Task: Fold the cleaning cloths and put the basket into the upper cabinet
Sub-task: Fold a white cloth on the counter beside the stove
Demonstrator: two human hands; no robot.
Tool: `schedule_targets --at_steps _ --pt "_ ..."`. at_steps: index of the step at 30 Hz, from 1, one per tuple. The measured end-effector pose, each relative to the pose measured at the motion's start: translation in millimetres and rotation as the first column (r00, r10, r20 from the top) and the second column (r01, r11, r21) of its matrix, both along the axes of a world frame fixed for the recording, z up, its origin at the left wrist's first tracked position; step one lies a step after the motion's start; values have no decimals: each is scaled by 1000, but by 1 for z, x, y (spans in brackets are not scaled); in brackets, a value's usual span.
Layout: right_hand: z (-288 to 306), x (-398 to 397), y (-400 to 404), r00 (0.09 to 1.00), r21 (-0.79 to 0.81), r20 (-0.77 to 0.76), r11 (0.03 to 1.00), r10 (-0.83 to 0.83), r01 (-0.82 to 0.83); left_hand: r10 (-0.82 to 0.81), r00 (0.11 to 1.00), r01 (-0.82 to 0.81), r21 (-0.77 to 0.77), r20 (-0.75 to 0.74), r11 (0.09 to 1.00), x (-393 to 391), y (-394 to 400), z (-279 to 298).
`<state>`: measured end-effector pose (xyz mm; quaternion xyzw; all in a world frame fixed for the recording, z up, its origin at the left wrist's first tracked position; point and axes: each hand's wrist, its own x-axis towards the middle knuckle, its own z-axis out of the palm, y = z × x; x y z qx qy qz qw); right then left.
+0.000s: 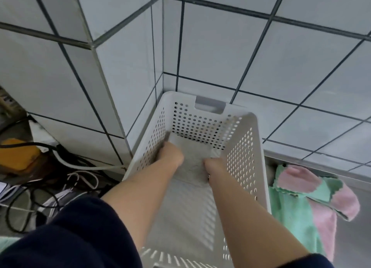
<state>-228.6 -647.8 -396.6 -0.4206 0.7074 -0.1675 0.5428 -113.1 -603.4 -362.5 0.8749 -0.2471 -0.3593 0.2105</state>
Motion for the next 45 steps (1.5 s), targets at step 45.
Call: schedule_targets --at_steps 45 --pt "-16 2 7 534 -109 -673 646 512 -756 -537 698 565 97 474 819 2 -1 -61"
